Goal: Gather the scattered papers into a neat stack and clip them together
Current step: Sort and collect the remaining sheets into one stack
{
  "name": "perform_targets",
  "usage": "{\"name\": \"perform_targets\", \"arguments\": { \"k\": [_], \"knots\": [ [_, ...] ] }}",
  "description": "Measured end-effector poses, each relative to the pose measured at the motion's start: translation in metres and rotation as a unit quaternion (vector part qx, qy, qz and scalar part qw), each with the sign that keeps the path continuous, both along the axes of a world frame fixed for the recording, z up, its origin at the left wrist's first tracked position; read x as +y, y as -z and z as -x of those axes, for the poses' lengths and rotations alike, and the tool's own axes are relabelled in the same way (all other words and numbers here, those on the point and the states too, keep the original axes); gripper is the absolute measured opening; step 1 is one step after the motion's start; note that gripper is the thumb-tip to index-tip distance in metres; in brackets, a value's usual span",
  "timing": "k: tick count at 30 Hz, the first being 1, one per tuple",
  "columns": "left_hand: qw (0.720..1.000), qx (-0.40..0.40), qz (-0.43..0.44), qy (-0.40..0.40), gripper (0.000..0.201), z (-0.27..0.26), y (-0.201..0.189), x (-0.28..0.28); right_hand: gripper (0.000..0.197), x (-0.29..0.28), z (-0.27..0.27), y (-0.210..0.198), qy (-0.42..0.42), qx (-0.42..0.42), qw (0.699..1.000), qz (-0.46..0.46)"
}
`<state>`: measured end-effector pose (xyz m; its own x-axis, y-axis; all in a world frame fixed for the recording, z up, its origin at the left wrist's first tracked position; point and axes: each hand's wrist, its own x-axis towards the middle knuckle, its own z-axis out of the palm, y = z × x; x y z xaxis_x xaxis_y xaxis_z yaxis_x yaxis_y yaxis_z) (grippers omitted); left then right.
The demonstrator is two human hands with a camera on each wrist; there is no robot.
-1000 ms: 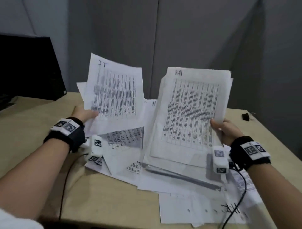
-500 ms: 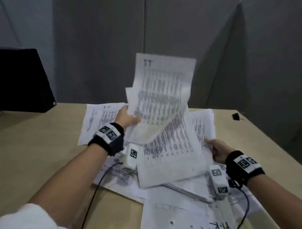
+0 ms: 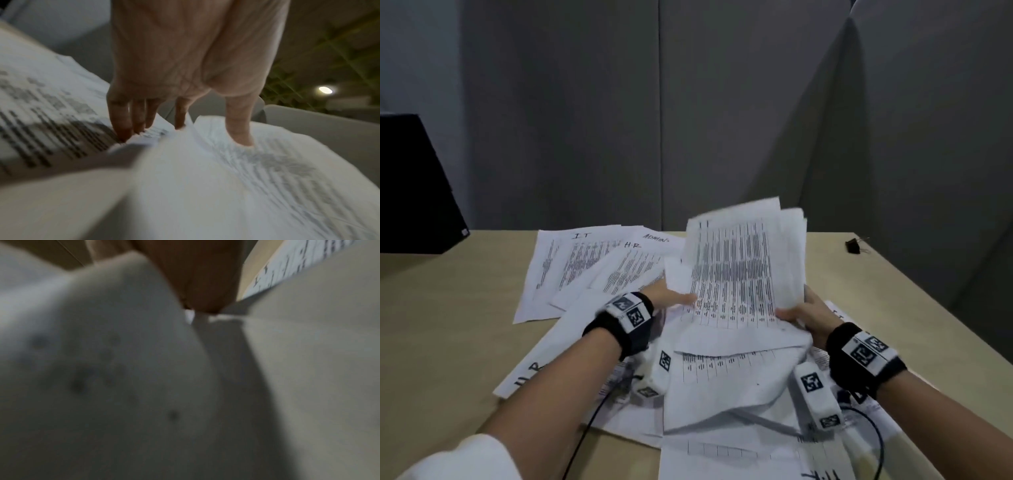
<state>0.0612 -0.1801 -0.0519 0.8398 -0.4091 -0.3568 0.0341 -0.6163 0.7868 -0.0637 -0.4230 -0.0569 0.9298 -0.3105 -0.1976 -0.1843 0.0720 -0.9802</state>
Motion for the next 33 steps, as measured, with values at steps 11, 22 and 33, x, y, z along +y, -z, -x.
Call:
{"name": "perform_targets", "arguments": {
  "k": [11, 22, 33],
  "knots": [
    [0.906, -0.219, 0.355, -0.069, 0.061, 0.013, -0.129, 0.016, 0.077, 0.018, 0.028, -0.128, 0.010, -0.415, 0.898, 0.147],
    [0.840, -0.306, 0.441, -0.080, 0.058, 0.059, -0.153, 0.000, 0.038, 0.023, 0.003, -0.130, 0.151, -0.427, 0.878, 0.154],
    [0.794, -0.373, 0.477, -0.054, 0.063, 0.045, -0.193, -0.013, 0.032, 0.003, 0.007, -0.157, 0.017, -0.394, 0.918, 0.048]
  ]
}}
